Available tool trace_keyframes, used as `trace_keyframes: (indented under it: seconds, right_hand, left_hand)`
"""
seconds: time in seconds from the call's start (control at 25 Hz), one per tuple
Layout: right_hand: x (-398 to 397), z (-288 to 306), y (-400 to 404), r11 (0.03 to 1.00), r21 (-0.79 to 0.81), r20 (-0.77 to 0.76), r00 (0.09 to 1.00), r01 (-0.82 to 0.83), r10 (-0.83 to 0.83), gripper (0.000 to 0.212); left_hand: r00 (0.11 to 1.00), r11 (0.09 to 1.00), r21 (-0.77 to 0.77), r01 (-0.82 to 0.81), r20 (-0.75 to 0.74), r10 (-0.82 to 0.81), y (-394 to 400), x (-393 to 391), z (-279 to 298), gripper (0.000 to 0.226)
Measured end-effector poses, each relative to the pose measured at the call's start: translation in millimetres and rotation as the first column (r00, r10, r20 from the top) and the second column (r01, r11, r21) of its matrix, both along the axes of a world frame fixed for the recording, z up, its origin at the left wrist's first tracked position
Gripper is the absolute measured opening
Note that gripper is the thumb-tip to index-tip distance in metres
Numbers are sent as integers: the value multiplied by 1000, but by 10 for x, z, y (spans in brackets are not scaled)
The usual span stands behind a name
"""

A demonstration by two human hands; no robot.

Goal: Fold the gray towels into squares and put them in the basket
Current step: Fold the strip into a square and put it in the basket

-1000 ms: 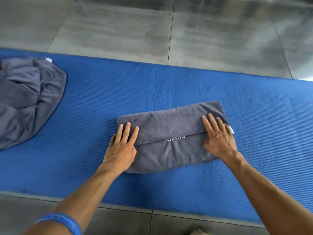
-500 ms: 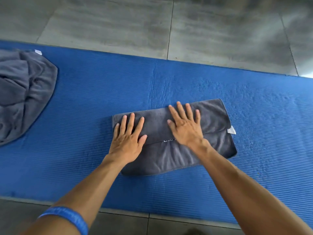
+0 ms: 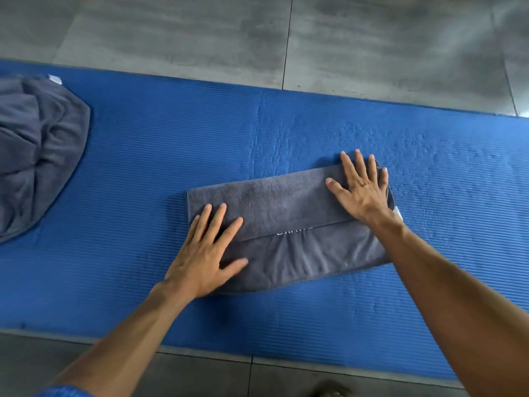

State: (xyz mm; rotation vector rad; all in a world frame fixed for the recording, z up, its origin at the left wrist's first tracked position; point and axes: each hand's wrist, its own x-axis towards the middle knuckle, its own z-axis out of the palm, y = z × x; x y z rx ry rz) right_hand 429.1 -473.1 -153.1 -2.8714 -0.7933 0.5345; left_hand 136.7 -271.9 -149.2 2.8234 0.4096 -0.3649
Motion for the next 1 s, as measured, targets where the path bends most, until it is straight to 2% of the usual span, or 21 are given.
trace_keyframes:
  seconds: [0.04,0.12,0.2,0.28,0.36,0.48,0.56,0.64,0.72,0.8,0.84,0.92,1.0]
  right_hand:
    - [-62,42,-94,990,88,62,993,-108,103,71]
    - [-303,131,-378,888,193,174,905,-418,388,64]
    - [-542,141,-769,791,138,185,800,-596,571,55]
    - [-595,168,-1119,810,57,132,809,-583,573,58]
    - [-548,204,-1315,851,-1,104,846,-525,523,67]
    - [-433,228,-1418,829,-86,100,823,-552,558,78]
    - [-374,241,-1451,833,-110,120,824,-543,553,74]
    - [-332,252,-1497,874,-22,220,850,-486,478,45]
    - [-303,300,-1480,905,231,221,926,-356,307,19]
    - [-191,383,-1351,901,429,11,998,-68,70,9]
    - [-87,408,-1262,875,475,-135,990,95,-35,13]
    - [140,392,-1078,757,539,-385,908,368,-167,23]
    - [297,336,-849,679,549,-476,850,487,-225,24]
  left_hand:
    - [997,997,0,75,2,-75,-30,-143,2,87]
    - [984,984,-3,178,15,-178,-46,-372,7,82]
    - [974,976,29,217,58,-218,-21,-476,11,52]
    - [974,976,74,206,85,-212,-27,-500,15,27]
    - [981,985,62,164,95,-169,-57,-506,28,21]
    - [985,994,-108,24,174,-5,-26,-430,122,17]
    - [979,966,-237,-107,147,144,75,-402,193,5]
    - [954,928,-310,-205,149,261,153,-387,281,10]
    - [902,858,-427,-286,182,391,195,-364,339,16]
    - [832,740,-548,-390,134,539,260,-301,353,16]
    - [791,670,-599,-439,95,604,317,-248,346,14]
    - [712,505,-694,-513,-15,702,428,-116,384,6]
    - [645,400,-706,-584,-105,757,509,0,413,7]
